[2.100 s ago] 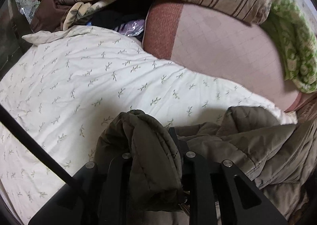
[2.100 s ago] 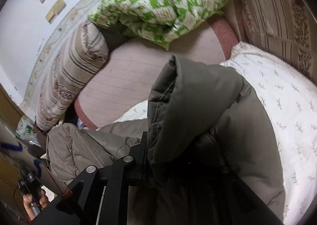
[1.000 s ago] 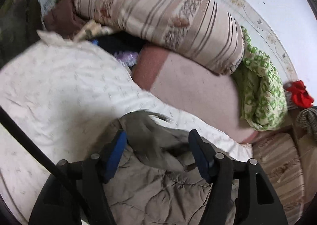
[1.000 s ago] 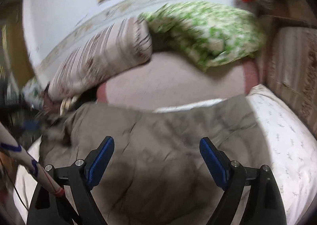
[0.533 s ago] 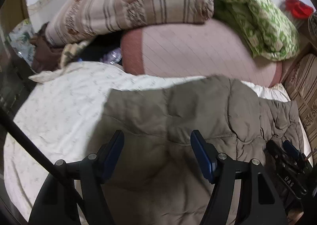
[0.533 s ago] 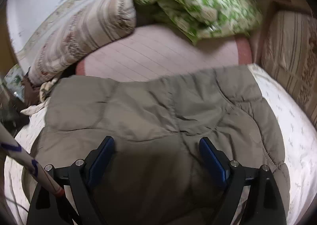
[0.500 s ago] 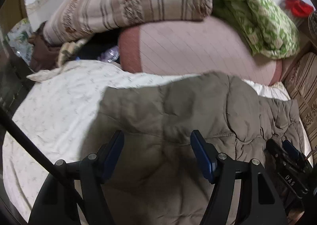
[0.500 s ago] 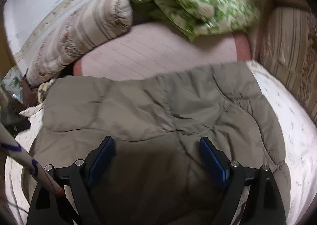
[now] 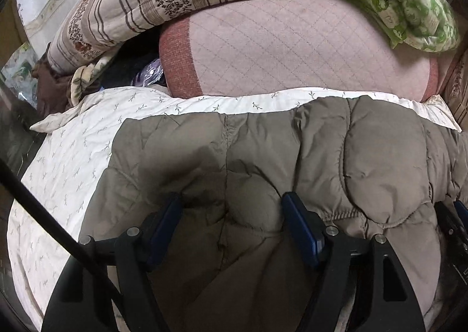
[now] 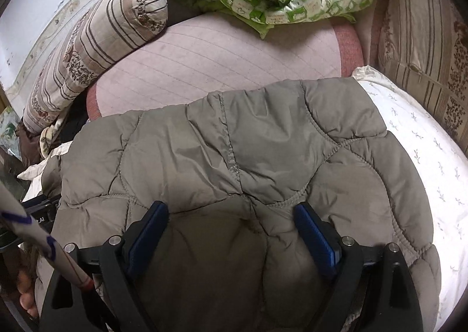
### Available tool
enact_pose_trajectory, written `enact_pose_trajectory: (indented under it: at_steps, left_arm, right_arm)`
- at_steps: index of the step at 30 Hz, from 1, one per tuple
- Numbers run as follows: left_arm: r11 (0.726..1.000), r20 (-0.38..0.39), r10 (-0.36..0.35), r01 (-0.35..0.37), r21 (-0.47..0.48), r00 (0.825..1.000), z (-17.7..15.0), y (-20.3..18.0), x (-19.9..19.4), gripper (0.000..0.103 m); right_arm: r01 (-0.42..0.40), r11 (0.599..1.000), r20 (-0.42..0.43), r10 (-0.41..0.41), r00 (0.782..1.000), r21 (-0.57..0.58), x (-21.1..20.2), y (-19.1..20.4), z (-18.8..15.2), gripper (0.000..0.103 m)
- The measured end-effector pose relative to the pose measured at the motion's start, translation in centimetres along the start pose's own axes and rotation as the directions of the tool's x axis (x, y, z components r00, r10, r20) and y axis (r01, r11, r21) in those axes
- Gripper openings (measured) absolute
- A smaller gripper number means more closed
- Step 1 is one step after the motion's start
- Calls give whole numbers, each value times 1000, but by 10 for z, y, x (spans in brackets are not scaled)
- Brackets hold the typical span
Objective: Fold large clothes
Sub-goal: 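Press the folded jacket flat with both open grippers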
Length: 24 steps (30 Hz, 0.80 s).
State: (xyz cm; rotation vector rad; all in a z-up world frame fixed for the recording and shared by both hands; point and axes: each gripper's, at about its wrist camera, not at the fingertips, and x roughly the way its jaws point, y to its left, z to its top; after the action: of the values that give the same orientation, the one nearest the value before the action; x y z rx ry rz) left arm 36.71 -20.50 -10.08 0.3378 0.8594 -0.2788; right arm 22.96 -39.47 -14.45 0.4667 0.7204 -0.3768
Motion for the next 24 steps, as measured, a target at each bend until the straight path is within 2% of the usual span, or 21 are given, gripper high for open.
enact_pose_trajectory:
  at_steps: [7,14,20,24]
  left_arm:
    - [1000,5,-20,20,-8,1000,3,1,18,75]
    - [1000,7,-11,11,-14,1000,1,2,15,75]
    - [1000,30,6,-6,-19,1000,-3,15,-18,75]
    - [998,69,18,-14,-60,997,-6,45,-46,75]
  right_arm:
    - [2,1000,1,-2,1000,9,8,-2,0,94]
    - [8,1000,-2,-8,1000,4,11,-2,-1,94]
    - [28,1000,20,-27,999,-7,-2,2,0,95]
    - [61,998,77,-58,995,-34,-25,3,5,95]
